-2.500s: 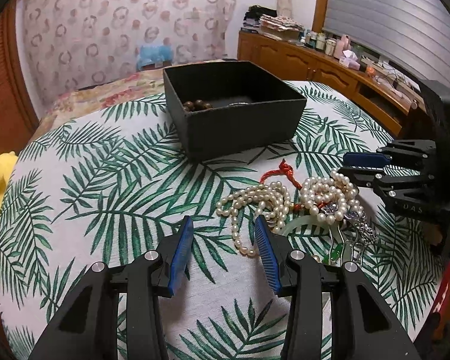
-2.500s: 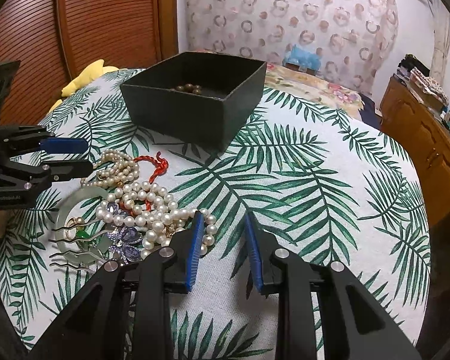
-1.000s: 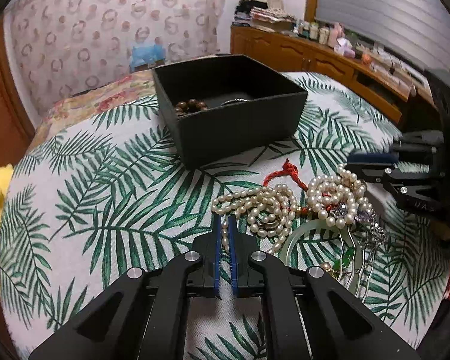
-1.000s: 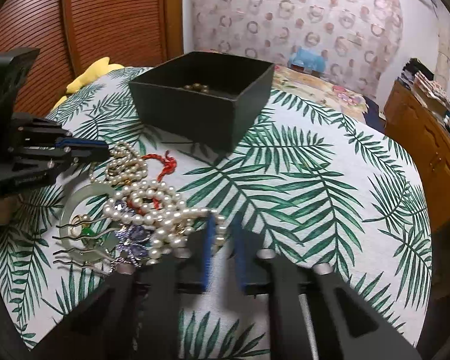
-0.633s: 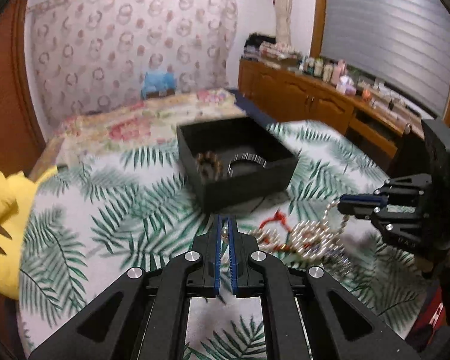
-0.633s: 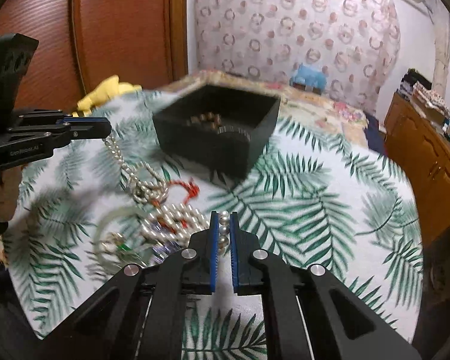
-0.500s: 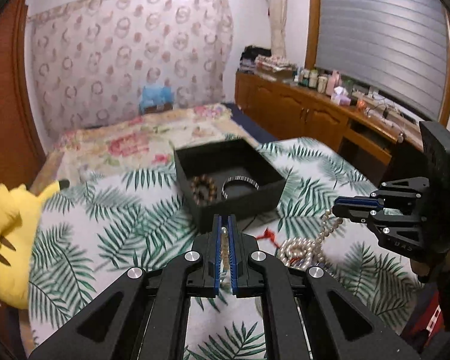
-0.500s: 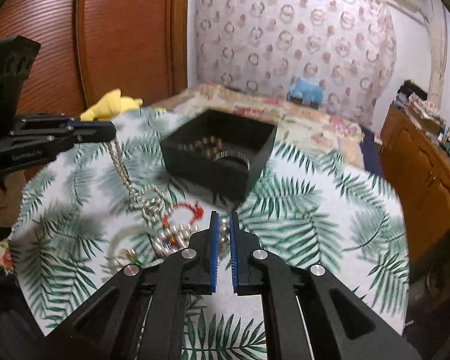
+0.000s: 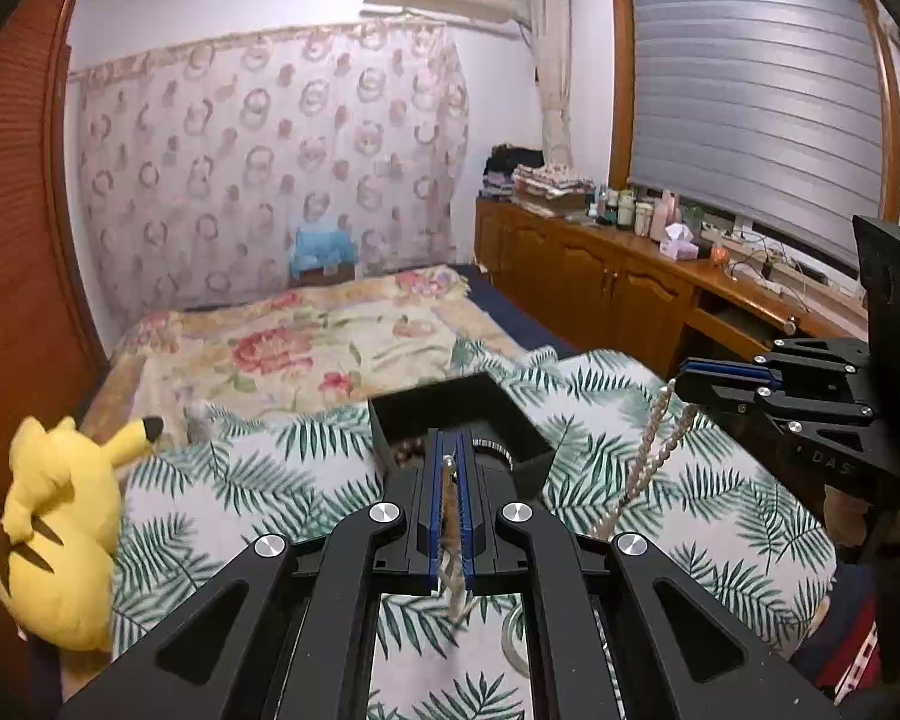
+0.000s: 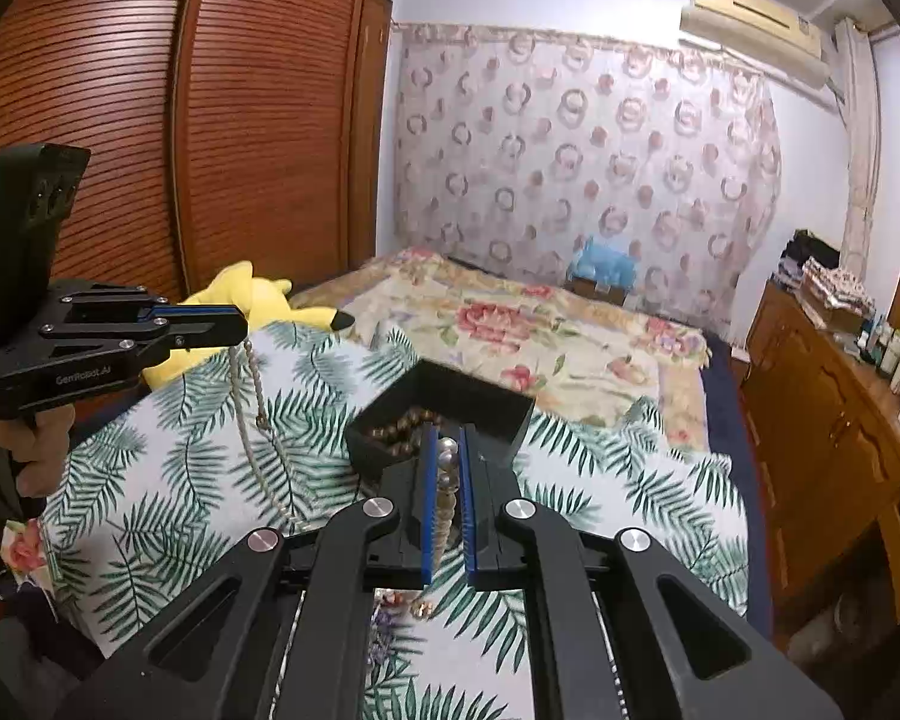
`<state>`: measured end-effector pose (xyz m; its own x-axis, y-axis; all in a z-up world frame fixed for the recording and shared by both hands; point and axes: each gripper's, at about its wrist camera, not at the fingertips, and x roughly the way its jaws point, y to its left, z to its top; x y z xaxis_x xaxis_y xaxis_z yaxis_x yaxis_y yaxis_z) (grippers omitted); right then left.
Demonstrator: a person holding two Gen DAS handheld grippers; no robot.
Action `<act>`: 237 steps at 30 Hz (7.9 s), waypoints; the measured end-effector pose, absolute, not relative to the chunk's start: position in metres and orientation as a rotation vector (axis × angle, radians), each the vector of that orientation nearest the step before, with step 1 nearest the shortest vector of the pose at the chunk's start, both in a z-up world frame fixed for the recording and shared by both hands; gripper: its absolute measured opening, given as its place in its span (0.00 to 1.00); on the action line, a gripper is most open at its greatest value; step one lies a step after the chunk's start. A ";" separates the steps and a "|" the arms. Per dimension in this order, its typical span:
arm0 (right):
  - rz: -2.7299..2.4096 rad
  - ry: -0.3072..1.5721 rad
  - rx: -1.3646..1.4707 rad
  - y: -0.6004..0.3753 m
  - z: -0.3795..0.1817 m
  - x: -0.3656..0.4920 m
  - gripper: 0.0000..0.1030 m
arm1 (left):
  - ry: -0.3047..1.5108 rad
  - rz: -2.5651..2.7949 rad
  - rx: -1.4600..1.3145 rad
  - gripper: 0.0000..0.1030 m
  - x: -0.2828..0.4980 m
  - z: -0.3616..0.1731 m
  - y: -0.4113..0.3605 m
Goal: Organize jewelry
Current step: 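Lift pearl necklaces with the left tool while the right tool lifts another pearl strand, then lower both pearl strands into the black box and open both tools, then grasp the purple crystal brooch with the right tool, then lift the brooch toward the box with the right tool while the left tool grasps a tangled chain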
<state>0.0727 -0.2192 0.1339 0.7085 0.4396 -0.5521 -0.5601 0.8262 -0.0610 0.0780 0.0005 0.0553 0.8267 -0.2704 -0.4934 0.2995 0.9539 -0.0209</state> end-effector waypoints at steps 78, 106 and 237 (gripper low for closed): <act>0.590 0.669 -0.156 -0.180 0.083 0.160 0.11 | 0.668 -0.292 0.071 0.57 0.096 -0.032 -0.006; 0.680 0.902 -0.179 -0.199 -0.009 0.070 0.25 | 0.754 -0.278 0.023 0.90 0.052 -0.079 0.001; 0.664 0.916 -0.325 -0.204 -0.020 0.073 0.19 | 0.703 -0.570 -0.207 0.01 0.094 -0.035 -0.030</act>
<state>0.0726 -0.2035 -0.0201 0.4307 0.3887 -0.8145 -0.6534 0.7569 0.0157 0.0935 -0.0303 -0.0351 0.6189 -0.5597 -0.5511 0.4242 0.8287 -0.3652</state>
